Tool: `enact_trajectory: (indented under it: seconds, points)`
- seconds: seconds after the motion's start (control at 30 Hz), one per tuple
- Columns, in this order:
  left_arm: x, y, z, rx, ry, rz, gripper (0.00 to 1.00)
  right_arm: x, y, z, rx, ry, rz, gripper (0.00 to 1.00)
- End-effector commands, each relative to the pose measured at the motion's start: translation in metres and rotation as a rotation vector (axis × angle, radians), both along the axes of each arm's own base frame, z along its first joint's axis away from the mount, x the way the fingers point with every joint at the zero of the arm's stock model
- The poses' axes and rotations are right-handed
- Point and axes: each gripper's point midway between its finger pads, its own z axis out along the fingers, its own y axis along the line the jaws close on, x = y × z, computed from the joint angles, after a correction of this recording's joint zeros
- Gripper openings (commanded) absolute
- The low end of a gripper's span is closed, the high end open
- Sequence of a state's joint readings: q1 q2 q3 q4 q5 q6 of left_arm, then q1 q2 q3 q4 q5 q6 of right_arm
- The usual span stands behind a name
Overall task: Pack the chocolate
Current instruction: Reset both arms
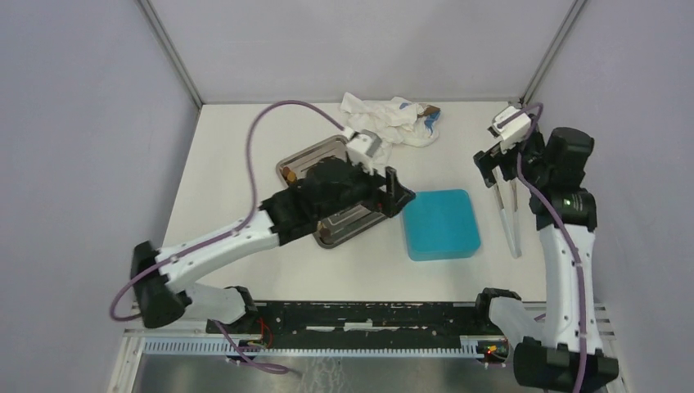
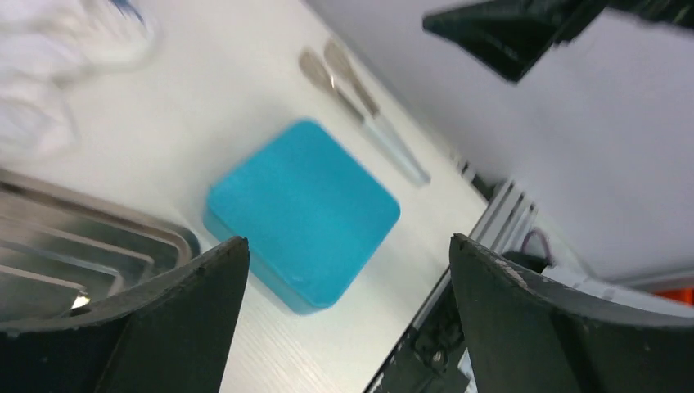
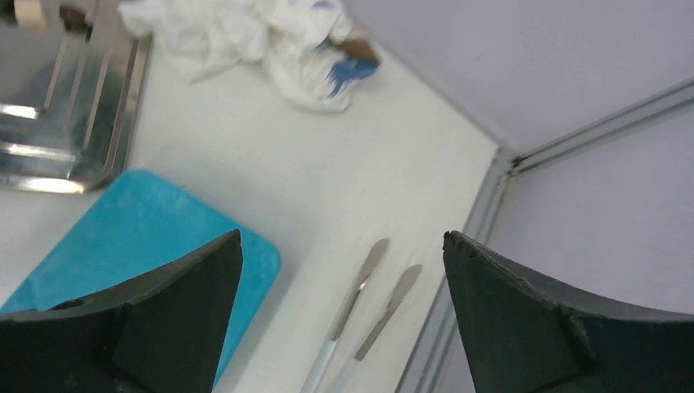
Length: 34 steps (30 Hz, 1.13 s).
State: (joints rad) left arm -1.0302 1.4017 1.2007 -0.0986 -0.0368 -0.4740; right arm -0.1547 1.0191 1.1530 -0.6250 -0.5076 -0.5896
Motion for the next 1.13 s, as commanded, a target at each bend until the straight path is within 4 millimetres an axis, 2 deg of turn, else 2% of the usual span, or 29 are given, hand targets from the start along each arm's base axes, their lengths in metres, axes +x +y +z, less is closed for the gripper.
enact_trajectory:
  seconds: [0.0, 0.07, 0.17, 0.2, 0.3, 0.37, 0.67, 1.1]
  points:
    - [0.015, 0.074, 0.062, -0.04, -0.183, 0.171, 1.0, -0.013, -0.007, 0.072, 0.106, -0.177, -0.145, 0.98]
    - [0.011, 0.097, 0.082, -0.05, -0.188, 0.183, 1.0, -0.023, 0.0, 0.094, 0.14, -0.214, -0.126, 0.98]
    - [0.001, 0.121, 0.105, -0.043, -0.206, 0.2, 1.0, -0.042, 0.015, 0.12, 0.245, -0.271, -0.1, 0.98]
    - [-0.003, 0.13, 0.115, -0.05, -0.217, 0.212, 1.0, -0.049, 0.016, 0.131, 0.288, -0.301, -0.117, 0.98]
    - [-0.013, 0.151, 0.128, -0.063, -0.23, 0.241, 1.0, -0.065, 0.009, 0.157, 0.359, -0.392, -0.197, 0.98]
    - [-0.019, 0.162, 0.133, -0.088, -0.244, 0.254, 1.0, -0.074, 0.008, 0.167, 0.365, -0.426, -0.209, 0.98]
    - [-0.041, 0.18, 0.135, -0.183, -0.244, 0.234, 1.0, -0.086, 0.02, 0.169, 0.388, -0.439, -0.153, 0.98]
    - [-0.046, 0.175, 0.133, -0.196, -0.234, 0.198, 1.0, -0.084, 0.029, 0.153, 0.4, -0.413, -0.1, 0.98]
